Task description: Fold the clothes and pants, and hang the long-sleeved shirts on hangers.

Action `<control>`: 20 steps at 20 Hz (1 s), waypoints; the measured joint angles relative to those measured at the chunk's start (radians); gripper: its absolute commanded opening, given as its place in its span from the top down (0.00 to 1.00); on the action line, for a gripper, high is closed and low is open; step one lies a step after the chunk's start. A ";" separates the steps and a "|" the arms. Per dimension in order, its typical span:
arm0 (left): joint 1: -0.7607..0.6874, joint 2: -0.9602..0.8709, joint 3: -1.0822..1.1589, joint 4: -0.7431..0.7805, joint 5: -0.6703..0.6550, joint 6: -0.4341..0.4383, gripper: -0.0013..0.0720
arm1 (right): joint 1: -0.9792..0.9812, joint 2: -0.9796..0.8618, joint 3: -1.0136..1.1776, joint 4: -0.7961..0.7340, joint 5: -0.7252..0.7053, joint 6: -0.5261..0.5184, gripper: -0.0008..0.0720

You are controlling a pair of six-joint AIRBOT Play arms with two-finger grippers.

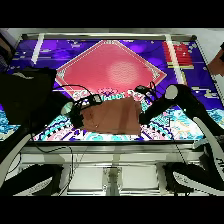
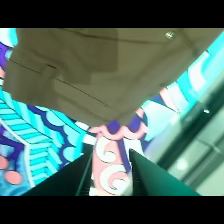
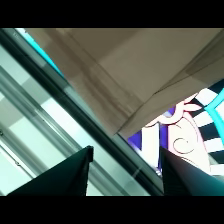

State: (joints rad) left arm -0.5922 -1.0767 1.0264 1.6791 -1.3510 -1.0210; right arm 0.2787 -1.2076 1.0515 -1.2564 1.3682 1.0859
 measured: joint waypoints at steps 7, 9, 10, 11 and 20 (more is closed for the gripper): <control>0.176 0.062 0.000 -0.113 -0.022 -0.154 0.46 | -0.202 -0.028 0.027 0.075 -0.098 -0.005 0.03; 0.255 0.066 0.000 -0.148 0.004 -0.213 0.46 | -0.284 -0.073 0.010 0.167 -0.122 -0.027 0.04; 0.287 0.068 0.000 -0.167 0.015 -0.232 0.46 | -0.315 -0.103 0.002 0.207 -0.134 -0.038 0.04; 0.316 0.068 -0.001 -0.184 0.023 -0.245 0.46 | -0.334 -0.134 -0.005 0.240 -0.141 -0.047 0.04; 0.398 0.070 -0.001 -0.237 0.047 -0.320 0.46 | -0.250 -0.372 -0.020 0.417 -0.272 -0.080 0.14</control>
State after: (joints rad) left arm -0.1944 -1.0065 1.0256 1.4422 -1.3037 -1.3411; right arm 0.0288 -1.5799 1.0313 -0.8391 1.0958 1.0054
